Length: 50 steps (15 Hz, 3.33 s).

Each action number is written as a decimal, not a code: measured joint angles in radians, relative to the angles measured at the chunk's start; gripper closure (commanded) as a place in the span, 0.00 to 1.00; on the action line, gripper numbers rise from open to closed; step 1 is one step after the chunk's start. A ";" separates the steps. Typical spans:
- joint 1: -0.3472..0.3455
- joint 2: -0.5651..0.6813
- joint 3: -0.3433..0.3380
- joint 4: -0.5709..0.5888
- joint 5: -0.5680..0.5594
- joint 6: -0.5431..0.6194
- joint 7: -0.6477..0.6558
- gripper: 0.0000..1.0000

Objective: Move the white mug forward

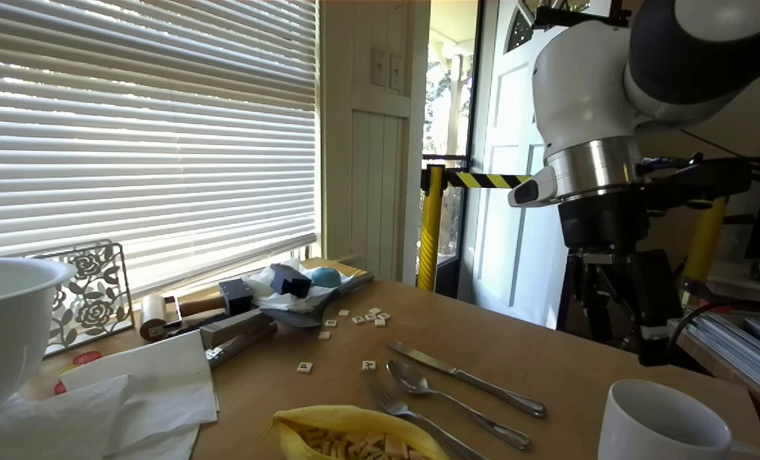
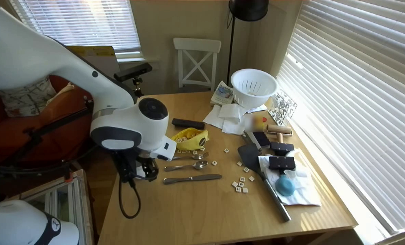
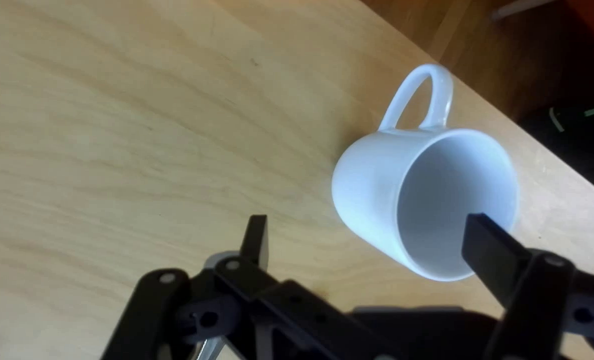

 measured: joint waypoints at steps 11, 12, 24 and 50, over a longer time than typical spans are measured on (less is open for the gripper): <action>0.001 0.125 0.074 0.001 -0.001 0.175 0.000 0.35; 0.001 0.131 0.078 0.001 -0.001 0.184 0.000 0.40; 0.001 0.142 0.114 0.001 -0.007 0.261 0.000 0.78; 0.082 -0.360 0.256 0.098 -0.334 -0.157 0.841 0.89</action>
